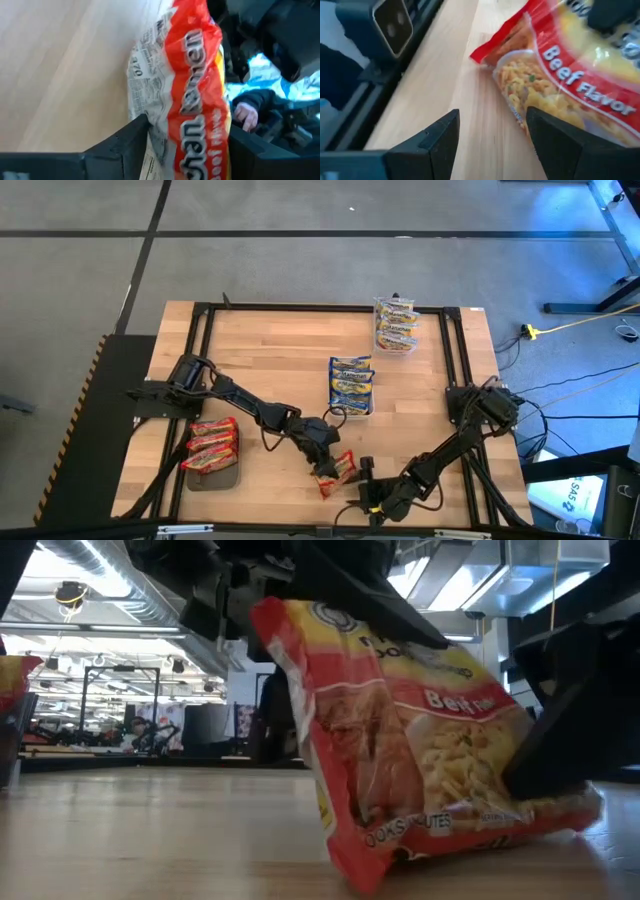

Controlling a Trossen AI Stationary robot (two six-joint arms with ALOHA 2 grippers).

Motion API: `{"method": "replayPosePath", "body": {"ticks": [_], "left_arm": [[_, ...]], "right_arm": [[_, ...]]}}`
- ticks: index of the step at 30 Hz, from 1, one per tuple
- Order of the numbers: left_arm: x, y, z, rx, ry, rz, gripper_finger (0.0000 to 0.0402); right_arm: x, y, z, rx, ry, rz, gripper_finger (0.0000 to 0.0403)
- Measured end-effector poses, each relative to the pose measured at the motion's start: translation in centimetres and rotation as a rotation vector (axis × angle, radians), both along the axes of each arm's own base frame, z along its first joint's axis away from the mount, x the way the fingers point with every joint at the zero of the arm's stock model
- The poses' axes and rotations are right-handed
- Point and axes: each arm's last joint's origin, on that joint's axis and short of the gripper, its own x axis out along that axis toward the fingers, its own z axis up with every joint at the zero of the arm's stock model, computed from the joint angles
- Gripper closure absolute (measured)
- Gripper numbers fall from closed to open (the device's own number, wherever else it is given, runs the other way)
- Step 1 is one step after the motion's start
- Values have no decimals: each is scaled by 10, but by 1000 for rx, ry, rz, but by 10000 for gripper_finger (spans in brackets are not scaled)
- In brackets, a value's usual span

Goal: Sort Maruchan noodles
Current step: Put the red noodle pack in the black bin

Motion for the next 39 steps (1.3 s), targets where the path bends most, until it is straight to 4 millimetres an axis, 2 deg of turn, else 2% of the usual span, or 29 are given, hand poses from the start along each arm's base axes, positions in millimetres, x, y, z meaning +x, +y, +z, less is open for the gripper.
{"method": "replayPosePath", "body": {"ticks": [9, 15, 20, 25, 32, 35, 39], "left_arm": [[-4, -1, -5, 45, 50, 2, 220], [-6, -5, -7, 96, 29, -17, 262], [-7, -11, -6, 128, -8, -58, 297], [-11, -20, -2, 161, -49, -110, 298], [-29, -47, 32, 274, -172, -129, 299], [-45, -60, 54, 371, -223, -133, 299], [-72, -78, 83, 590, -261, -106, 299]], "right_arm": [[0, -1, -1, -15, -2, -13, 171], [2, 5, 5, 0, 0, 7, 171], [-8, 16, 25, -33, 61, 33, 171], [-29, 26, 54, -28, 140, 16, 171], [-62, 37, 61, 38, 171, -79, 171], [-64, 38, 61, 67, 157, -120, 171], [-62, 37, 62, 81, 139, -148, 171]]}}
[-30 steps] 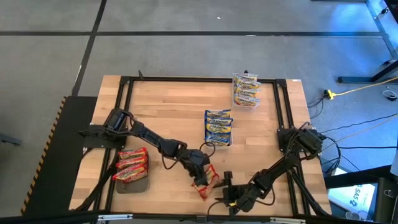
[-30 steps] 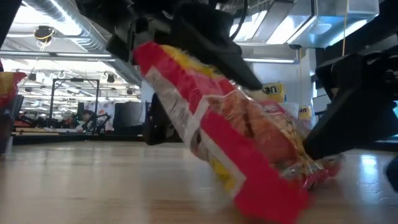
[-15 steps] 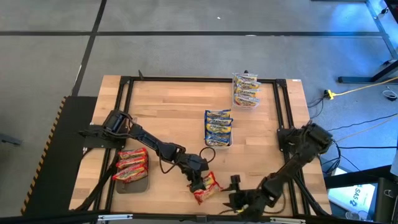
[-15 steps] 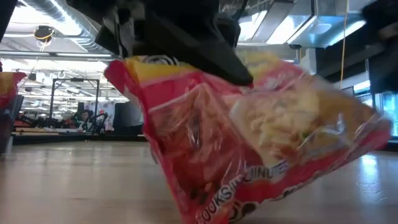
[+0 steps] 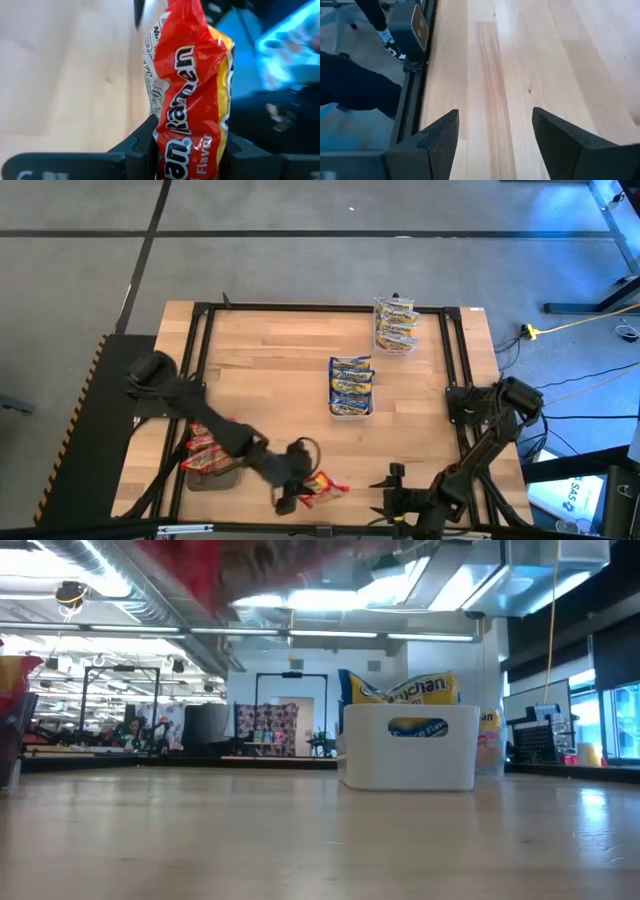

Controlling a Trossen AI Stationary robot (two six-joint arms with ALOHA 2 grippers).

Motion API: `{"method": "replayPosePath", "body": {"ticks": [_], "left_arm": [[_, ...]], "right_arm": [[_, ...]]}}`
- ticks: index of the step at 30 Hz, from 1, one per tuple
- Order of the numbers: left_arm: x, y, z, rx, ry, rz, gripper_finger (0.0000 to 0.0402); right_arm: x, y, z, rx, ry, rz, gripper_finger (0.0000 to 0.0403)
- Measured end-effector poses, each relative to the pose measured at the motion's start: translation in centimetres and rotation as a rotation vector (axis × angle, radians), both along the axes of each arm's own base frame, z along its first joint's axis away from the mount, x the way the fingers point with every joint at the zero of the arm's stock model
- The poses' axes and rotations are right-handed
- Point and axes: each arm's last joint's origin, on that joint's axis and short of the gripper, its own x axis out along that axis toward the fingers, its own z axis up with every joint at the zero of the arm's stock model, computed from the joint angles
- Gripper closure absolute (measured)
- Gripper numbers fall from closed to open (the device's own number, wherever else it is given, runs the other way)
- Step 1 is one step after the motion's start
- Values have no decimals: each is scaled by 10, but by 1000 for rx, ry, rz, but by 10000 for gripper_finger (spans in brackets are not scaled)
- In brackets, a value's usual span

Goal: Sort Maruchan noodles
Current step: Put the red noodle pack in the black bin

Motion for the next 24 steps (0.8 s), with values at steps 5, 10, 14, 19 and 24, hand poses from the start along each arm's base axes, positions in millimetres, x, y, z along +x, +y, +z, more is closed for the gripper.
{"method": "replayPosePath", "body": {"ticks": [5, 10, 14, 19, 24], "left_arm": [[-37, -11, 39, 133, -23, 67, 299], [-77, -12, 69, 149, 146, 103, 299], [-109, -10, 88, 181, 354, 133, 299], [-144, -10, 107, 221, 576, 165, 299], [-174, -16, 100, 247, 740, 194, 299]], "right_arm": [[6, -3, 0, 5, -7, -20, 171], [11, -6, 1, 22, -17, -37, 171], [11, -6, 2, 38, -31, -66, 171], [11, -6, 2, 70, -36, -97, 171], [11, -6, 2, 80, -43, -114, 171]]}}
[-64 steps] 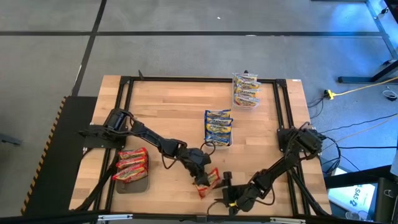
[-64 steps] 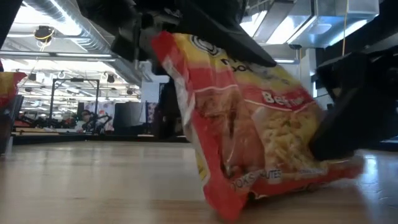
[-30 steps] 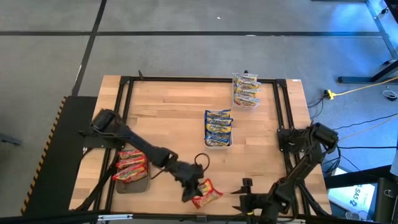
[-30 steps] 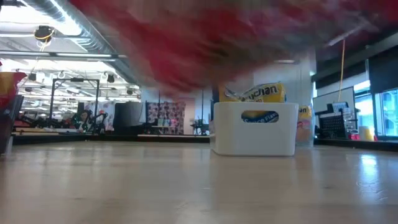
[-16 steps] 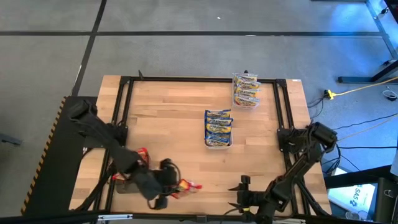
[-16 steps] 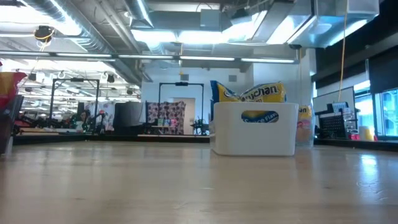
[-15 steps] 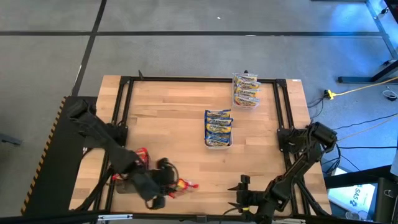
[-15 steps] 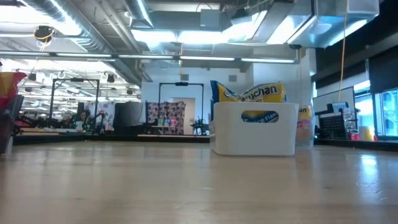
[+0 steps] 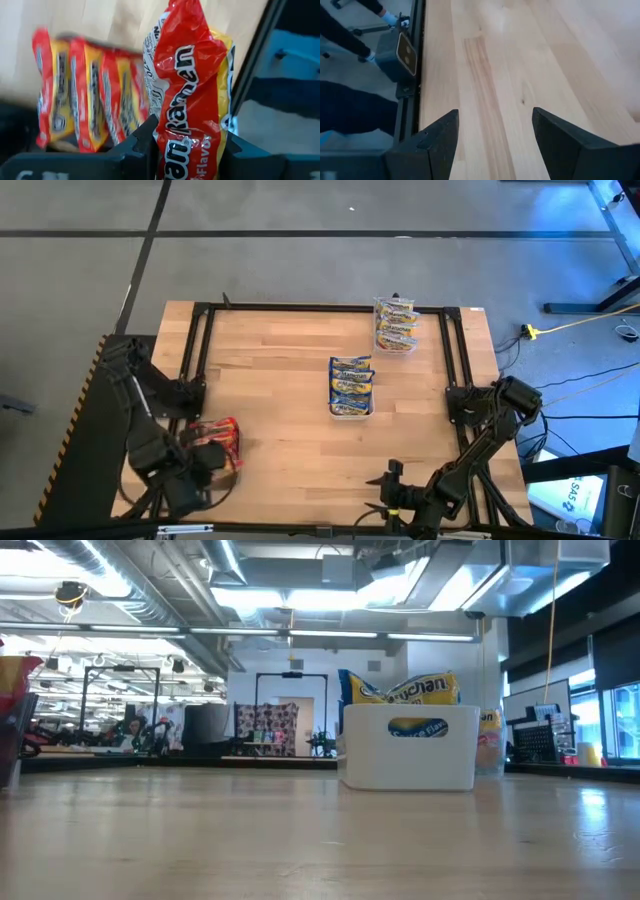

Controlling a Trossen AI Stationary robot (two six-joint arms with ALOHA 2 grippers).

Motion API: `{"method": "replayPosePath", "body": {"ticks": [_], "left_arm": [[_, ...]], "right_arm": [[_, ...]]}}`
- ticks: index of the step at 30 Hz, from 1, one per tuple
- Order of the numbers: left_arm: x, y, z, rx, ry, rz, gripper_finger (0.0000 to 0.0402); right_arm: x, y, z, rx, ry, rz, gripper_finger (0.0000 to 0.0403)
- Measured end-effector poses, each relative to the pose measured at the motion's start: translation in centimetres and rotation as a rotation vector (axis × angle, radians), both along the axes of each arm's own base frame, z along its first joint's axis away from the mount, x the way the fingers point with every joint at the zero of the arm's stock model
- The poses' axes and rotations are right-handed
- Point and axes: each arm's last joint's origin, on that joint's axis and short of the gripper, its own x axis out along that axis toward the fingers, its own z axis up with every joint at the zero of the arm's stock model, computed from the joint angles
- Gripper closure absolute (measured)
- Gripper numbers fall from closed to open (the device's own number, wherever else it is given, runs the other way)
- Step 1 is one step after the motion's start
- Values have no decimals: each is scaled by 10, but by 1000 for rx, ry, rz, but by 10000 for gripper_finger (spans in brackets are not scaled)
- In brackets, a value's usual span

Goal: Sort Maruchan noodles
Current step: Put the red noodle pack in the black bin

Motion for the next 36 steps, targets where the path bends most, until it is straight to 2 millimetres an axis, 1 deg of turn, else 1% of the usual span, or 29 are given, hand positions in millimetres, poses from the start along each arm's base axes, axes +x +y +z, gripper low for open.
{"method": "replayPosePath", "body": {"ticks": [4, 8, 13, 19, 23, 30, 33, 36], "left_arm": [[-12, -5, -20, 39, 41, -10, 299], [-17, -3, -44, 88, 87, -11, 299], [-14, -4, -72, 57, 77, -41, 299], [-11, 1, -102, 45, 73, -25, 297], [-12, 2, -115, 28, 68, -28, 289], [-15, 6, -126, 42, 83, -27, 283], [-15, 6, -127, 35, 80, -27, 276], [-14, 6, -127, 33, 84, -11, 260]], "right_arm": [[0, -1, 0, -7, -17, -19, 171], [2, -2, 0, -8, -12, -22, 171], [2, -2, 0, -2, -9, -21, 171], [2, -2, 0, -2, -9, -21, 171], [2, -2, 0, 2, -9, -24, 171], [2, -2, 0, 0, -15, -29, 171], [2, -2, 0, 0, -15, -29, 171], [2, -2, 0, 0, -15, -30, 171]]}}
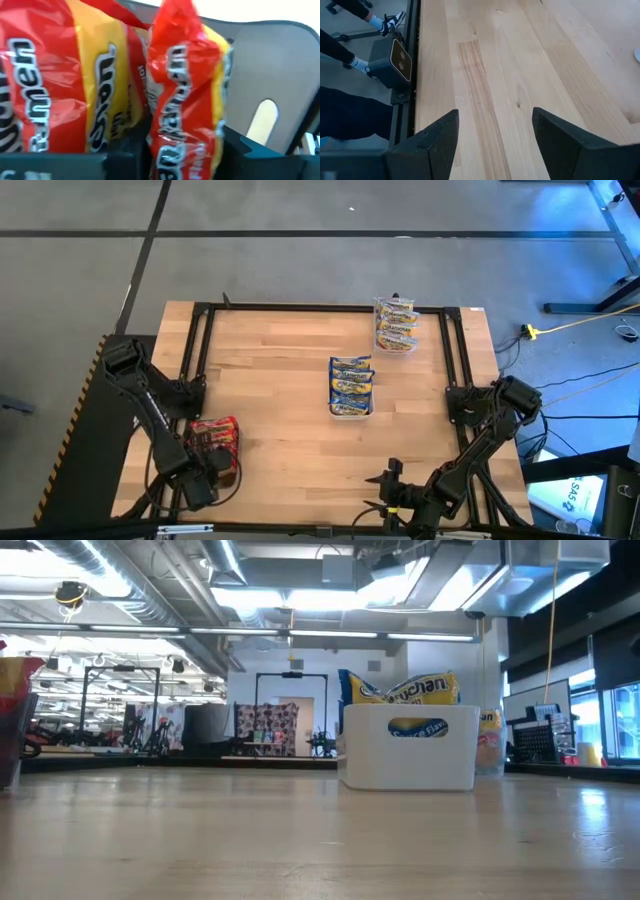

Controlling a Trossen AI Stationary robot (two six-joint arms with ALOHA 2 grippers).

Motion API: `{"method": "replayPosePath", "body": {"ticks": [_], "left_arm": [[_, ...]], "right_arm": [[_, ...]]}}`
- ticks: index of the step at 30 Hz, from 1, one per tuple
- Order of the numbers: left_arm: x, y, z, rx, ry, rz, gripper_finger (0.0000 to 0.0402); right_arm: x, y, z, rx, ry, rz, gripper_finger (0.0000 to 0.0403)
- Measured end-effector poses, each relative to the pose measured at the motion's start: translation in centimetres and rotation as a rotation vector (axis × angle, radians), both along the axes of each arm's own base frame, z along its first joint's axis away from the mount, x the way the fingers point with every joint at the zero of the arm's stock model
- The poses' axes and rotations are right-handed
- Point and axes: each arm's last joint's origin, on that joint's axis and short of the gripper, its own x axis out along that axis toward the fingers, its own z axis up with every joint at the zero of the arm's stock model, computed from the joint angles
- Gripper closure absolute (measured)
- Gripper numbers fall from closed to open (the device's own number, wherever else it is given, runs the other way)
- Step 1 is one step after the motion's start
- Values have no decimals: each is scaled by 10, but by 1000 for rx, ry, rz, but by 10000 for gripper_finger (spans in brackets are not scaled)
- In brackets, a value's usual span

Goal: Sort Maruchan noodles
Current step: Put the red noodle pack in the black bin

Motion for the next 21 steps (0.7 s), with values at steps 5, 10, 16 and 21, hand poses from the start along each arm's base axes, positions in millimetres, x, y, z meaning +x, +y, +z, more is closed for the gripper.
{"method": "replayPosePath", "body": {"ticks": [5, 10, 16, 21], "left_arm": [[2, -2, 4, -12, -14, 10, 234], [2, -1, 4, -40, 48, 0, 217], [-2, 4, 15, -67, 43, -12, 216], [-7, 20, 44, -121, -128, 41, 215]], "right_arm": [[0, 0, 0, 1, 0, 0, 171], [0, 0, 0, 0, 0, 0, 171], [0, 0, 0, -5, 1, 3, 171], [0, 0, 0, 1, 9, 11, 171]]}}
